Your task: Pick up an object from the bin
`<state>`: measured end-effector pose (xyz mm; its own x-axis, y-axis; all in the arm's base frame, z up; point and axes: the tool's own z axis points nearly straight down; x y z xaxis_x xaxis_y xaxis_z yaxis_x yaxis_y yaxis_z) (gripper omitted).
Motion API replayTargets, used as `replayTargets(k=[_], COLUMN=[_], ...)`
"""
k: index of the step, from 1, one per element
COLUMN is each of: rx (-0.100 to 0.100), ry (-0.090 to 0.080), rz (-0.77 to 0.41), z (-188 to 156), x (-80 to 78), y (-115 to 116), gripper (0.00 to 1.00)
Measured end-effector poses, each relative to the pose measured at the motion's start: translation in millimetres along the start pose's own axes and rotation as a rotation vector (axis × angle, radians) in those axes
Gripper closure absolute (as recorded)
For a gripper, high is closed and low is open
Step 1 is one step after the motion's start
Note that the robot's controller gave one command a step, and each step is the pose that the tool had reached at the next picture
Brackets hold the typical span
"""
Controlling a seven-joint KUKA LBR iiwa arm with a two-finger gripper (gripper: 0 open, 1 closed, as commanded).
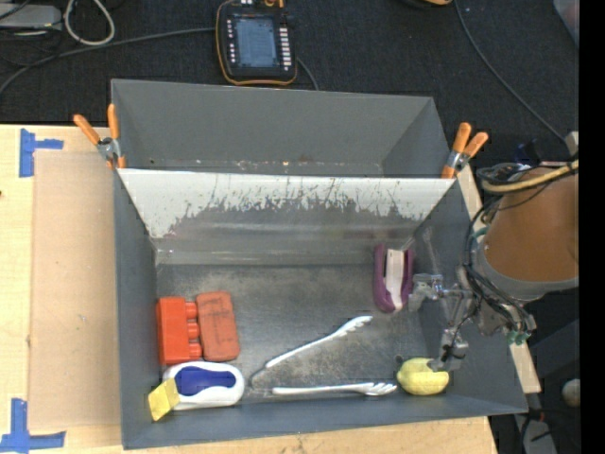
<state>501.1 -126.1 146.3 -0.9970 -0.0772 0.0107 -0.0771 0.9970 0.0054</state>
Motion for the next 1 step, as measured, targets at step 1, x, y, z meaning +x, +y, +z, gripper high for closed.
replayTargets(k=[1], rx=[0.004], ry=[-0.015], rz=[0.125], z=[-3.5], x=[5.7], y=[12.7], gripper=[0.00])
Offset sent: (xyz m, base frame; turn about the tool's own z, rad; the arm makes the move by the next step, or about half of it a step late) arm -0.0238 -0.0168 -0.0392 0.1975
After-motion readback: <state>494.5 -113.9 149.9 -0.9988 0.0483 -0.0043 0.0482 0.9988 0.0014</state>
